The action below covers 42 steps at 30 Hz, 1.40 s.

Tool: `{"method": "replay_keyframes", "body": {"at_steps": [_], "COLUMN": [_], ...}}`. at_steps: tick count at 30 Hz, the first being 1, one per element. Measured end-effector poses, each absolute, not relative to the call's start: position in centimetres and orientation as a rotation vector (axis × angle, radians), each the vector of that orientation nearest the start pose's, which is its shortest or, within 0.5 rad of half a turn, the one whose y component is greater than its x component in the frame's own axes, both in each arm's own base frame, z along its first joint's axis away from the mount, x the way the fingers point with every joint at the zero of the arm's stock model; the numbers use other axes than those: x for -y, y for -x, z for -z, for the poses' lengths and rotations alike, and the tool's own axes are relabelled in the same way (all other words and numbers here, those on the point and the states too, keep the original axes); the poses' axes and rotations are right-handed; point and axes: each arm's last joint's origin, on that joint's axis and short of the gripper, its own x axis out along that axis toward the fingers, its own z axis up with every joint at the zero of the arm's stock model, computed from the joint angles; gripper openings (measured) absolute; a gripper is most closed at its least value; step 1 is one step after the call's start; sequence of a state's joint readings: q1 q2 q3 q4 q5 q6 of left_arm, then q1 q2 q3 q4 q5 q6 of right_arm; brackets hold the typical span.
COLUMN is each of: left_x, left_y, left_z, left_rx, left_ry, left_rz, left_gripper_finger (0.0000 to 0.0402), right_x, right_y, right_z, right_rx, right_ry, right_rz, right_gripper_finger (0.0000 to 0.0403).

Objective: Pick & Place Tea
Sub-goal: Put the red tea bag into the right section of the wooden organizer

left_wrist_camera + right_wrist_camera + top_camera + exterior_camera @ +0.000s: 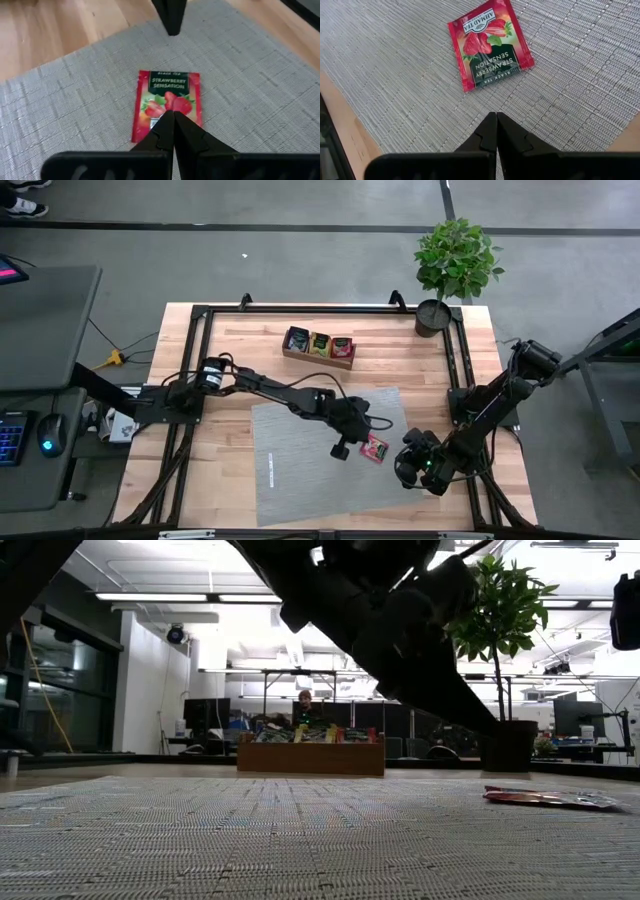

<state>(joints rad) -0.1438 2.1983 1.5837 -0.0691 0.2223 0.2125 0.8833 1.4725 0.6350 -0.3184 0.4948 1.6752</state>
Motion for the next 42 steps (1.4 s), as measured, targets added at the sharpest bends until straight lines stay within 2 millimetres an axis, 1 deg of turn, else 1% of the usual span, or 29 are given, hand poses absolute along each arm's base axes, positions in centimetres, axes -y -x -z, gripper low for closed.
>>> {"method": "replay_keyframes", "body": {"at_steps": [4, 5, 7, 9, 12, 14, 15, 18, 27, 29, 31, 34, 38, 42], "left_x": [7.6, 7.7, 7.8, 7.8, 7.8, 7.6, 7.3, 7.0, 7.1, 7.1, 7.1, 7.2, 7.2, 7.1], "left_y": [-47.8, -47.9, -48.3, -48.0, -48.1, -48.3, -48.1, -48.2, -48.1, -48.0, -48.2, -48.2, -48.2, -48.2], "left_z": [-16.4, -16.2, -15.0, -13.9, -14.2, -13.5, -12.9, -13.0, -12.8, -12.6, -11.7, -11.4, -11.3, -11.2], "left_rx": [-0.644, -0.644, -0.637, -0.690, -0.679, -0.693, -0.731, -0.716, -0.740, -0.750, -0.757, -0.766, -0.772, -0.782], "left_ry": [-0.177, -0.176, -0.167, -0.158, -0.158, -0.158, -0.158, -0.144, -0.152, -0.151, -0.142, -0.131, -0.131, -0.141], "left_rz": [0.430, 0.434, 0.451, 0.465, 0.464, 0.442, 0.430, 0.444, 0.447, 0.447, 0.449, 0.468, 0.462, 0.436], "left_gripper_finger": [0.0000, 0.0000, 0.0000, 0.0000, 0.0000, 0.0000, 0.0000, 0.0000, 0.0000, 0.0000, 0.0000, 0.0000, 0.0000, 0.0000], "right_x": [-17.7, -17.8, -17.8, -17.8, -17.8, -17.9, -17.9, -17.9, -17.8, -17.8, -17.8, -17.5, -17.2, -16.9], "right_y": [-16.3, -16.4, -16.4, -16.4, -16.4, -16.4, -16.5, -16.5, -16.8, -17.2, -17.7, -18.5, -19.2, -19.4], "right_z": [-13.9, -13.9, -14.0, -14.0, -14.0, -14.0, -14.0, -14.0, -14.1, -14.2, -14.5, -14.6, -14.8, -14.7], "right_rx": [-0.857, -0.855, -0.855, -0.855, -0.852, -0.853, -0.852, -0.853, -0.843, -0.825, -0.804, -0.819, -0.796, -0.810], "right_ry": [-0.814, -0.817, -0.818, -0.818, -0.824, -0.830, -0.833, -0.839, -0.857, -0.888, -0.940, -1.044, -1.105, -1.142], "right_rz": [0.435, 0.433, 0.432, 0.432, 0.428, 0.423, 0.421, 0.416, 0.421, 0.413, 0.396, 0.405, 0.412, 0.438], "right_gripper_finger": [0.0000, 0.0000, 0.0000, 0.0000, 0.0000, 0.0000, 0.0000, 0.0000, 0.0000, 0.0000, 0.0000, 0.0001, 0.0020, 0.0060]}}
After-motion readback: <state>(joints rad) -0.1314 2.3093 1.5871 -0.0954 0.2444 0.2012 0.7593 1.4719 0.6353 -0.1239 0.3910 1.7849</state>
